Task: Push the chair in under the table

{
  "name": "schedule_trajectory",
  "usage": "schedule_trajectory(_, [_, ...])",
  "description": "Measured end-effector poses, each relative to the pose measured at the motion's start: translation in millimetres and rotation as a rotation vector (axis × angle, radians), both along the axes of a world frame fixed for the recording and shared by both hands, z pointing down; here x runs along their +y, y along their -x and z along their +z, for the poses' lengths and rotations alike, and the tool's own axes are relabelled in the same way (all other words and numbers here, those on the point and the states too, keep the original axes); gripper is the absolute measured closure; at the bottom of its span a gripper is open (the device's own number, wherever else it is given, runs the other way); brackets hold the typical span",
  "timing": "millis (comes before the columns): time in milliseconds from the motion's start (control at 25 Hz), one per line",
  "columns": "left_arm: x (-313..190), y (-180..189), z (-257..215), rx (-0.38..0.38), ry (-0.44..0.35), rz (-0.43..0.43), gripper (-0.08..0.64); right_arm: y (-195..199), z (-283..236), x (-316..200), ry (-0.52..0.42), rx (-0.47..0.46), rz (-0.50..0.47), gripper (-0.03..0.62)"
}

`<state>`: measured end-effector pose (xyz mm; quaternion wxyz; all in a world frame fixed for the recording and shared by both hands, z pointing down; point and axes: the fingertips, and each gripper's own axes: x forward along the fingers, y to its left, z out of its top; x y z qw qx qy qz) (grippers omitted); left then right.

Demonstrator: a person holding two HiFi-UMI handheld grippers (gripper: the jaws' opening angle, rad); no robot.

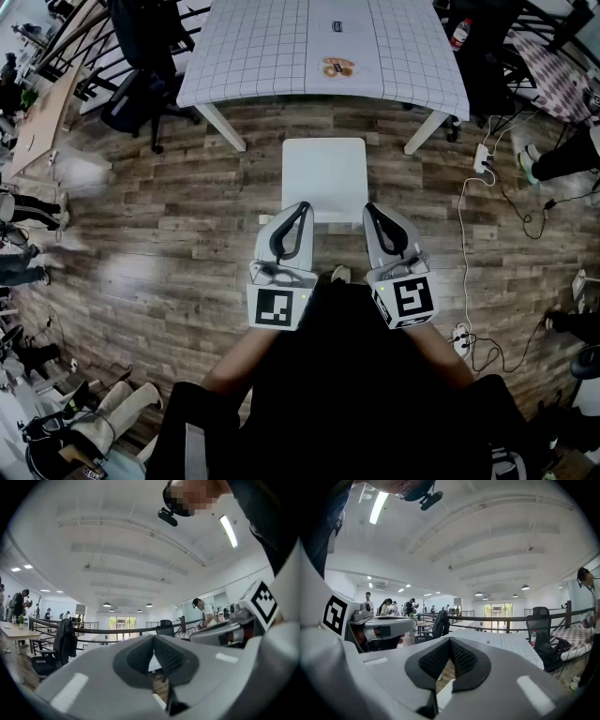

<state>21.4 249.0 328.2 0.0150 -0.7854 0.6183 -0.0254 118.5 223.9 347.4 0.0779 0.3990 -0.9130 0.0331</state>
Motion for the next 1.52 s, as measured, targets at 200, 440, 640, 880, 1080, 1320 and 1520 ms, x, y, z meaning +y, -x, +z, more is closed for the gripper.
schedule_trajectory(200, [5, -2, -2, -0.011, -0.004, -0.001, 0.551, -3, 0, 4, -0.007, -0.011, 0.008, 0.595])
schedule_trajectory(440, [5, 13, 8, 0.025, 0.001, -0.019, 0.551, -9, 16, 4, 0.04, -0.02, -0.032, 0.595])
schedule_trajectory(640, [9, 26, 23, 0.01, 0.045, -0.055, 0.551, -17, 29, 3, 0.077, -0.028, -0.043, 0.595])
schedule_trajectory(880, [5, 38, 49, -0.031, 0.126, -0.07, 0.551, -12, 55, 8, 0.107, 0.033, -0.106, 0.594])
schedule_trajectory(1080, [-16, 60, 58, 0.035, 0.153, -0.096, 0.551, -8, 70, 3, 0.154, 0.049, -0.147, 0.594])
schedule_trajectory(1320, [-39, 40, 77, 0.005, 0.185, -0.019, 0.551, -12, 81, -13, 0.188, 0.075, -0.13, 0.594])
schedule_trajectory(1520, [-37, 47, 82, -0.001, 0.206, -0.017, 0.551, 4, 79, -22, 0.182, 0.119, -0.163, 0.589])
